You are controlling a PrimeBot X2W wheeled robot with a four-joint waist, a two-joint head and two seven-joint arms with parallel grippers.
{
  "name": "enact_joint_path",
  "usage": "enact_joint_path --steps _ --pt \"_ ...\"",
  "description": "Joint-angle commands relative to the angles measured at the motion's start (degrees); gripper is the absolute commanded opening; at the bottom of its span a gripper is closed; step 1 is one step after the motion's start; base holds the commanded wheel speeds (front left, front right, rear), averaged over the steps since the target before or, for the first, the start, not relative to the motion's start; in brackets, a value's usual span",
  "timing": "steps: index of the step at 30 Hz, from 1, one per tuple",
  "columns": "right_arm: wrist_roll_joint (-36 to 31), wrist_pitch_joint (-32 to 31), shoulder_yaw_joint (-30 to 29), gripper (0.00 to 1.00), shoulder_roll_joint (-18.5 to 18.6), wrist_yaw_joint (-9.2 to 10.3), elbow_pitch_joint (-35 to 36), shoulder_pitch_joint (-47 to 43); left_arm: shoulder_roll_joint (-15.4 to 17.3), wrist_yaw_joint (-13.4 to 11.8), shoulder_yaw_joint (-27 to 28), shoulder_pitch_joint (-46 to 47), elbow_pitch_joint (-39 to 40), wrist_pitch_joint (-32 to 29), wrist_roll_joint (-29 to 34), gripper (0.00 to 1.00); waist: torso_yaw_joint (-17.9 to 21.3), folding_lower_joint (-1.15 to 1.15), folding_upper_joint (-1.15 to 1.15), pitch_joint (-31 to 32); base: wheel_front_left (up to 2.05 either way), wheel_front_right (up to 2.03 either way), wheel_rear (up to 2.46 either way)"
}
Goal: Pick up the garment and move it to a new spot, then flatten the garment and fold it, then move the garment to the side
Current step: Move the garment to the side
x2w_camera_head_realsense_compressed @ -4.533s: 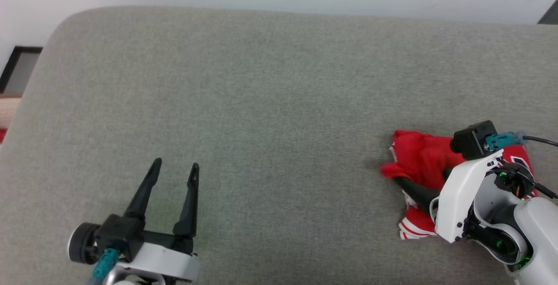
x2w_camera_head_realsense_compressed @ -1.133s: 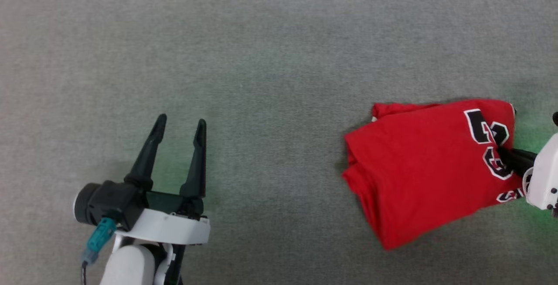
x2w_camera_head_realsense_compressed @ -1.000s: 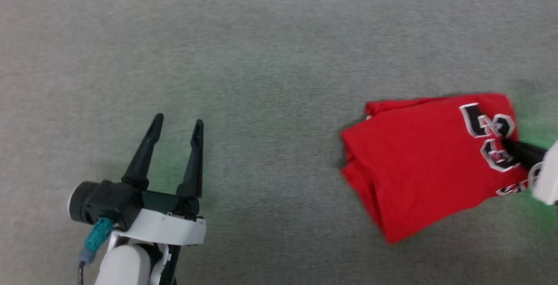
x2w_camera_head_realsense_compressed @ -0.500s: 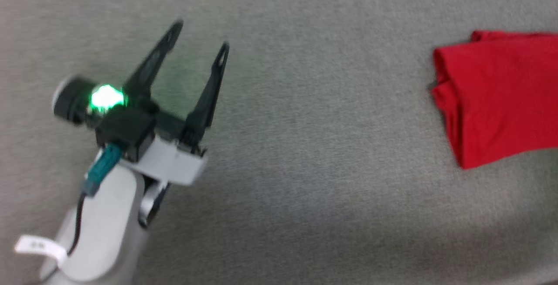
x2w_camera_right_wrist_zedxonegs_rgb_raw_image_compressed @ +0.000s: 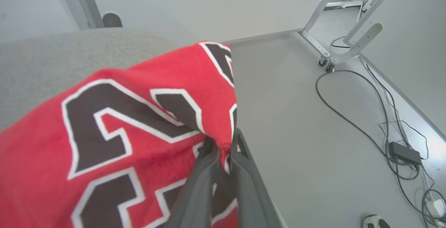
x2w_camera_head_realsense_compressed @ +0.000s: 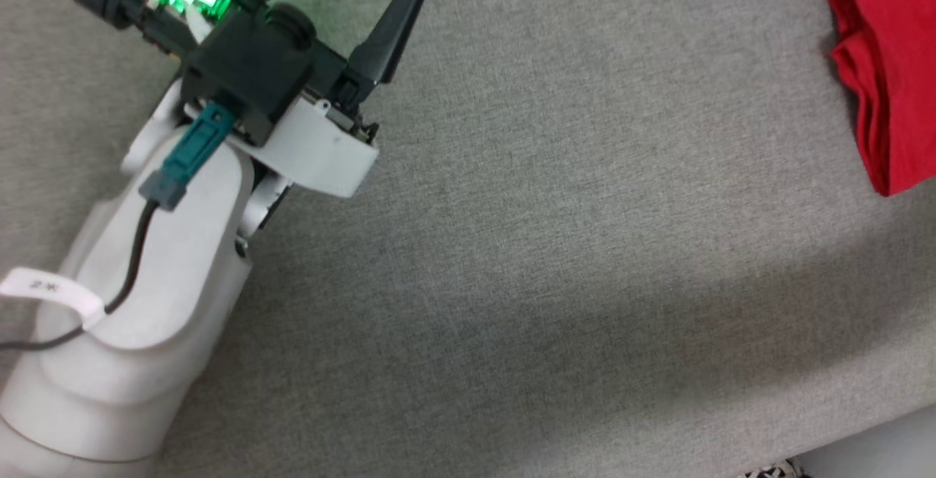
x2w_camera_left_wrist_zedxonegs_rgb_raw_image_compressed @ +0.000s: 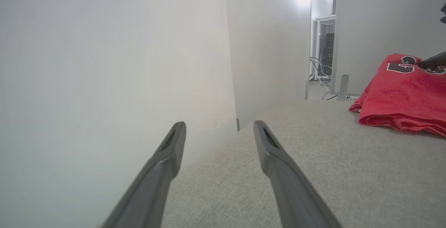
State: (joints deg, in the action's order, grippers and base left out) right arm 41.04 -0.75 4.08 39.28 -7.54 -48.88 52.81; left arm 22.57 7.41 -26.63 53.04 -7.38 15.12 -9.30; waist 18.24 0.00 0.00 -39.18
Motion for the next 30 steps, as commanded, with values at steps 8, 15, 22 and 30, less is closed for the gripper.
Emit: enact_joint_path --steps 8,15,22,30 --pt "-3.8 7.8 5.2 0.0 -2.1 0.11 -11.2 7.5 1.2 0.1 -0.9 2.3 -1.1 0.0 -0.7 1.0 0.0 0.0 0.0 -3.4 0.0 0.0 0.0" --pt "-3.8 11.0 8.4 0.35 -2.9 0.11 -16.8 10.9 1.1 0.1 -0.3 2.4 -0.9 0.0 -0.5 1.0 -1.0 0.0 0.0 -3.5 0.0 0.0 0.0" --pt "-3.5 12.2 11.5 1.0 -1.8 0.11 -18.9 11.4 -0.6 0.0 1.5 -0.3 -0.6 0.0 -0.5 1.0 -2.3 0.0 0.0 -0.6 0.0 0.0 0.0" --pt "-0.7 13.8 16.7 1.0 -2.5 0.11 -14.0 5.3 -4.5 -0.9 7.4 -11.6 0.1 0.0 -2.3 1.0 -5.9 0.0 0.0 7.9 0.0 0.0 0.0"
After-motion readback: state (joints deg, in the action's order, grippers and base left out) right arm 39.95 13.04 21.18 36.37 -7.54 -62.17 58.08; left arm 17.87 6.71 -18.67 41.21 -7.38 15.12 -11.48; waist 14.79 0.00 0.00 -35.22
